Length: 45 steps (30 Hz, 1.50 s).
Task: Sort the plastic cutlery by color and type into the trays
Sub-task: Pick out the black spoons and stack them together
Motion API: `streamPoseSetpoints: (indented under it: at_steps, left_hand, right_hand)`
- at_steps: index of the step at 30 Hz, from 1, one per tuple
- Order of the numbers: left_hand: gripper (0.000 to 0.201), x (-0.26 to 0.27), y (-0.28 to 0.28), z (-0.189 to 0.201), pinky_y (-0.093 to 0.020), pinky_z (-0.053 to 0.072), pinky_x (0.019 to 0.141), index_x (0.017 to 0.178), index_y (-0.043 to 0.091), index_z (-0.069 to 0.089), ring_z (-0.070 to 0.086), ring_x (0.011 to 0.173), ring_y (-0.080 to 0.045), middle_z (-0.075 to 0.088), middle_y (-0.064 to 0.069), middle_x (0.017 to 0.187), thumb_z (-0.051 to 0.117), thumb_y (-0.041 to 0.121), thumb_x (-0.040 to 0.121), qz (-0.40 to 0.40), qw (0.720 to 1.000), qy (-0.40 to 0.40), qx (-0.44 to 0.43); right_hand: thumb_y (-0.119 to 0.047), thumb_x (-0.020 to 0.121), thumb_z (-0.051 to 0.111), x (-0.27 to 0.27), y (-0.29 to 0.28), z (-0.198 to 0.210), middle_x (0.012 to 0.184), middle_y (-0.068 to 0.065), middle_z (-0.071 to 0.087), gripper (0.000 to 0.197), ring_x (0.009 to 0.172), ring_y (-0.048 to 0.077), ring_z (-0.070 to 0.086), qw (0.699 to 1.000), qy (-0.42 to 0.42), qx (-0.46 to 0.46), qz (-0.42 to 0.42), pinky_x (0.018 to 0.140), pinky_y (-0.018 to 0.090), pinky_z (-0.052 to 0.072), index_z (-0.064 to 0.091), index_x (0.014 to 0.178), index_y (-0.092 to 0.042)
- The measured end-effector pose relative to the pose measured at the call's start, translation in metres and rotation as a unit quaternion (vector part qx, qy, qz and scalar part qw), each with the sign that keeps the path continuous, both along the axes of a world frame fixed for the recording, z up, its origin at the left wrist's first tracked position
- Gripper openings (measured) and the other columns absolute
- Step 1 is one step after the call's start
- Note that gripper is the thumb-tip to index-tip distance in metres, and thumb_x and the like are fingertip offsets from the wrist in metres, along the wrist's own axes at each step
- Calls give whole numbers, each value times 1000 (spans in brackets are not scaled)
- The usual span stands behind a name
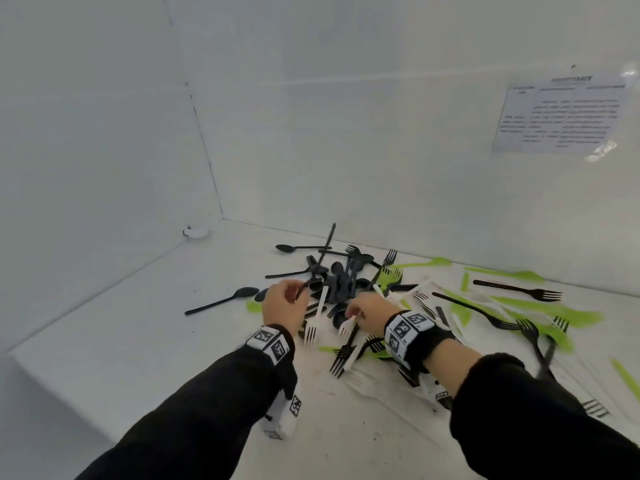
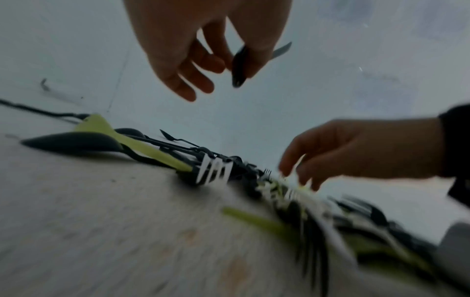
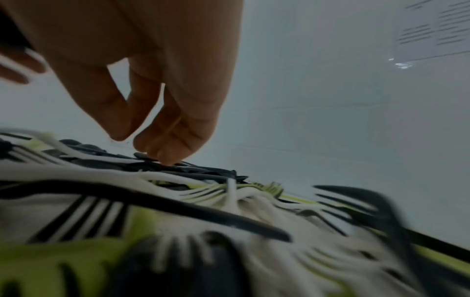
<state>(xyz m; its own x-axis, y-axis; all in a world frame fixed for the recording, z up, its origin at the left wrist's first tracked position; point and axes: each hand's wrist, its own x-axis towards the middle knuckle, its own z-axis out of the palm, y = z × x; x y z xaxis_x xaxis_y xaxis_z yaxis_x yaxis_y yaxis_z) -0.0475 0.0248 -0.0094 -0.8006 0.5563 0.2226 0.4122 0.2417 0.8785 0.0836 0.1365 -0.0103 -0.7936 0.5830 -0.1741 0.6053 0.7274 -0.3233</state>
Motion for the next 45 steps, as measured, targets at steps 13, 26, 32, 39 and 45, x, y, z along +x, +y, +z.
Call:
streamPoseSetpoints:
  at_steps: [13,26,32,39,45]
  left_hand:
    - [14,-27,-3,-8,-1,46,67,91,11,71,62,81,-6,67,2,86,70,2,80,-96,987,-106,76]
    - [12,-39,-6,-2,-23,40,56,80,18,57,47,58,-13,52,-3,75,54,13,92,-113,967,-230,10]
    - [19,-39,-4,2,-25,38,59,65,14,57,46,65,-17,52,-2,73,57,15,83,-98,973,-207,-39]
    - [15,-30,7,5,-41,53,81,84,5,55,62,75,-27,60,-18,84,43,7,93,-83,916,-381,93]
    - [30,-20,24,0,-48,55,83,113,2,57,66,86,-32,66,-20,104,36,18,99,-69,883,-448,122]
  right_hand:
    - [-19,93,50,-43,16,-8,122,5,47,27,119,27,45,972,-155,170,57,96,37,39,58,118,-28]
    - [-28,100,35,-37,51,3,101,-2,66,24,97,21,61,986,82,117,-83,89,32,44,54,115,-31]
    - [-41,95,46,-47,44,41,78,-4,53,23,68,15,49,906,373,-150,-134,65,24,37,47,100,-18]
    - [-22,80,72,-70,2,26,99,-4,65,33,93,11,61,955,226,-186,48,83,17,47,60,110,-17]
    - [-21,83,67,-80,6,29,84,-2,63,14,73,8,58,964,155,-207,57,70,17,46,63,96,-16]
